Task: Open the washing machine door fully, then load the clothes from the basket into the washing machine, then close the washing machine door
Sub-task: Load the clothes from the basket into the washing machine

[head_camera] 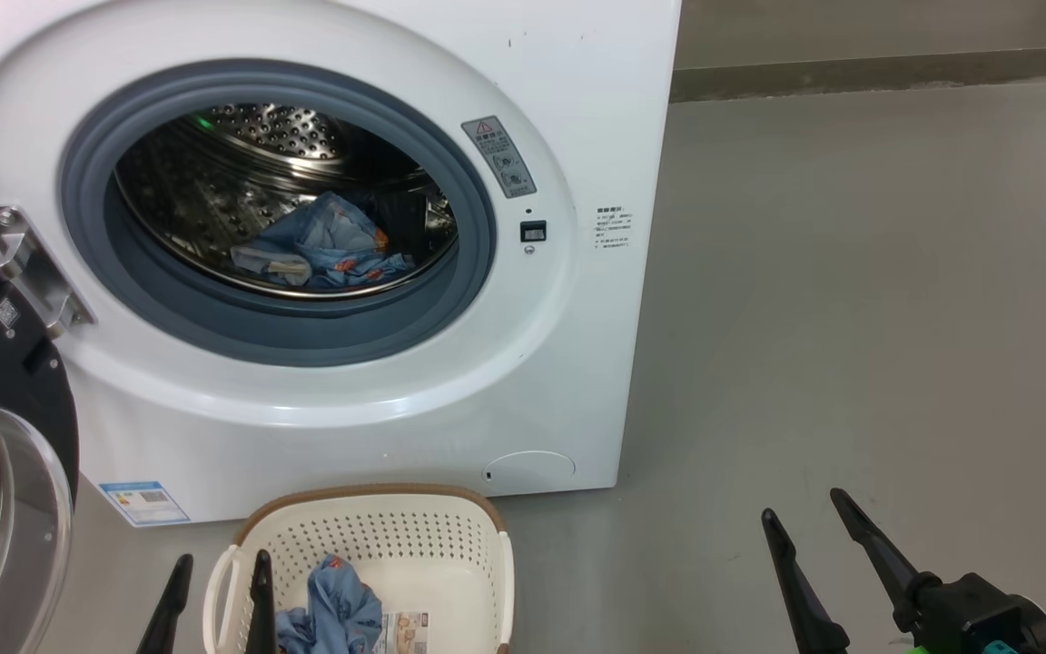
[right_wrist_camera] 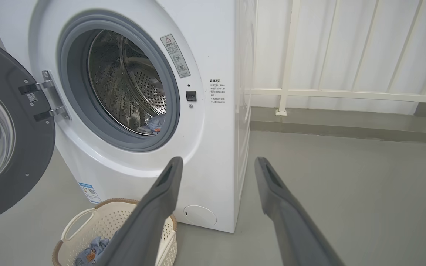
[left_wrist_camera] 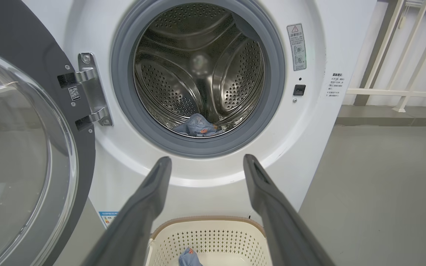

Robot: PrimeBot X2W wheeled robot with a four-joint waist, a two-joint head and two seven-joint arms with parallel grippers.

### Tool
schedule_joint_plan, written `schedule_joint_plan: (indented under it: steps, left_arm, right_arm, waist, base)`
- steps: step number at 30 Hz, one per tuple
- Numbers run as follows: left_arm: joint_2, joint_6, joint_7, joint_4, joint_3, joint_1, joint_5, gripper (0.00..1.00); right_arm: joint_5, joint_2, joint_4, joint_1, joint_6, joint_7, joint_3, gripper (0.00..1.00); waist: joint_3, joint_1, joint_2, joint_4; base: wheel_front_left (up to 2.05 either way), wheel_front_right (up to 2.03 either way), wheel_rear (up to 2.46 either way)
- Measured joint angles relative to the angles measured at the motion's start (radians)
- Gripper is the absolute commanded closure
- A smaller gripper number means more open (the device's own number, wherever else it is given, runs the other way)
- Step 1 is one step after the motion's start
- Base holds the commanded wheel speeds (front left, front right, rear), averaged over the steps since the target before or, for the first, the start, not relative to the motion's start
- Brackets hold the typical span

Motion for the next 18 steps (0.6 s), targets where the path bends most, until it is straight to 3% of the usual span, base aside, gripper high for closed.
schedule_joint_plan:
  steps: [9, 18]
  left_arm:
    - [-0.001, 0.01, 0.011, 0.029, -0.001, -0.002, -0.005, 0.0]
    - [-0.02, 0.007, 0.044, 0.253, -0.017, -0.095, -0.031, 0.0]
  right_arm:
    - [0.0, 0.0, 0.0, 0.0, 0.0, 0.004, 0.001, 0.0]
    - [0.0, 0.0, -0.015, -0.005, 0.0, 0.012, 0.028, 0.0]
  waist:
    - [0.009, 0.0, 0.0, 0.001]
    - [0.058, 0.0, 0.0, -0.003]
  base:
    - [0.0, 0.0, 0.0]
    - [0.0, 0.0, 0.0]
